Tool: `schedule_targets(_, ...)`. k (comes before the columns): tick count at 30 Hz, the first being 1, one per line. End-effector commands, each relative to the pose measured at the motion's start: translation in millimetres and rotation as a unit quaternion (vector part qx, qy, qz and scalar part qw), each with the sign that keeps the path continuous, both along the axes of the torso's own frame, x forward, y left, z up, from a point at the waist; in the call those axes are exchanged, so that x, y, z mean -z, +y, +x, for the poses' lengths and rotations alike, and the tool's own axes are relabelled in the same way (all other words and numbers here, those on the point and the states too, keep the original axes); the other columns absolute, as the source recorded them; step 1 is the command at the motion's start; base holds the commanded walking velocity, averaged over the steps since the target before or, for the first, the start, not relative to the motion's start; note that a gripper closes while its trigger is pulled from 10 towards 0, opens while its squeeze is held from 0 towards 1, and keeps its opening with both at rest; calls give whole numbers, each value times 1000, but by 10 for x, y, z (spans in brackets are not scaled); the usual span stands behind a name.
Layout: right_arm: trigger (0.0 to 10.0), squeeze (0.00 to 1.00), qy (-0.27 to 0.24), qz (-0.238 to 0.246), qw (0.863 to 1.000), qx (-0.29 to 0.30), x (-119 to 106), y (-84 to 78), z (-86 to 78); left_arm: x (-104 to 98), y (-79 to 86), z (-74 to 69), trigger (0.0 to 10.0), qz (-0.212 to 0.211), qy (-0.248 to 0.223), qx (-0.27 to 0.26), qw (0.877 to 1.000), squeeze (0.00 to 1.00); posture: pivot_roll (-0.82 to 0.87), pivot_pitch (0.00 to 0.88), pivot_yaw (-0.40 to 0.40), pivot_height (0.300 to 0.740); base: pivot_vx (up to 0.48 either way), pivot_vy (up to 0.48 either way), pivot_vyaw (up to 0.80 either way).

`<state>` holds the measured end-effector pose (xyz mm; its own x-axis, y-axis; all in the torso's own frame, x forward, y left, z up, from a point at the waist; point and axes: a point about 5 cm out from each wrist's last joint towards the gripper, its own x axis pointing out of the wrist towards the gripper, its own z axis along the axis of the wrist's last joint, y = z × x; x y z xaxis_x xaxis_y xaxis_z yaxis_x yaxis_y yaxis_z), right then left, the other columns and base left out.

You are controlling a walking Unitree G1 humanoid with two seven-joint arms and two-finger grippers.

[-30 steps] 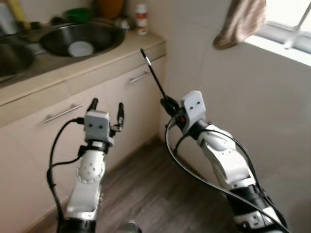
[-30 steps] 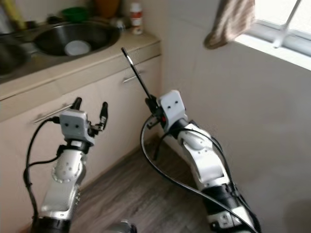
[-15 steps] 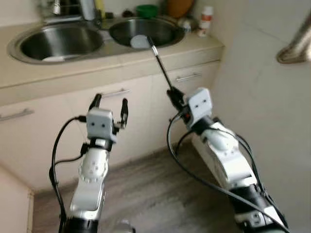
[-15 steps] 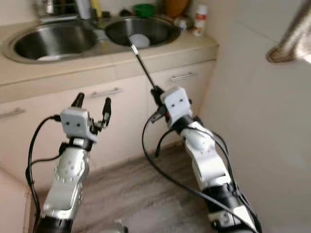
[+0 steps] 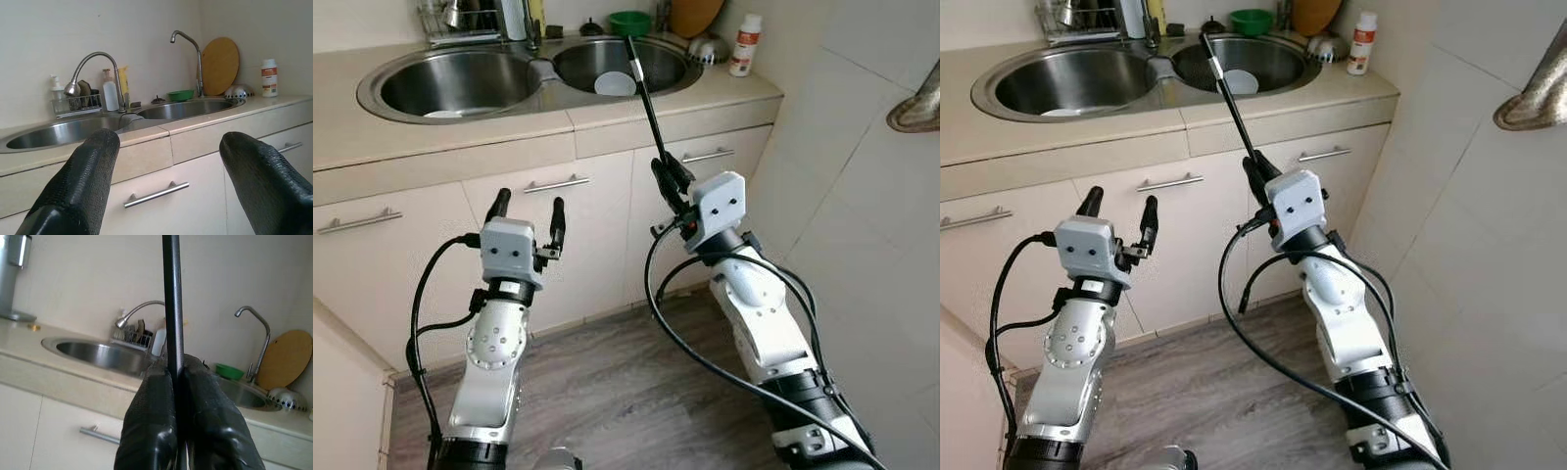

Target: Kitchen organization

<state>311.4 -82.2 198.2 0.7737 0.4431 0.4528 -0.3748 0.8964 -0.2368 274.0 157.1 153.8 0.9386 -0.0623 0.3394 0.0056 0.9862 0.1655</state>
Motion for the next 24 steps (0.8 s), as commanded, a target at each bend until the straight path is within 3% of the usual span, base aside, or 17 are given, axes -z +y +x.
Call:
schedule_targets(1, 0, 0, -10, 6, 1000, 14, -22, -34, 15, -55, 3, -2, 10000, 1, -14, 0, 1000, 0, 60, 15, -51, 740, 281, 0, 0)
schedule_targets(15, 0, 0, -51, 2, 998, 34, -119, -51, 49, -122, 28, -4, 10000, -2, -34, -6, 999, 0, 64, 13, -51, 740, 317, 0, 0)
schedule_targets(24, 0, 0, -64, -10, 997, 41, -174, -30, 109, -116, 27, -10, 10000, -1, -35, -6, 999, 0, 68, 9, -52, 740, 337, 0, 771)
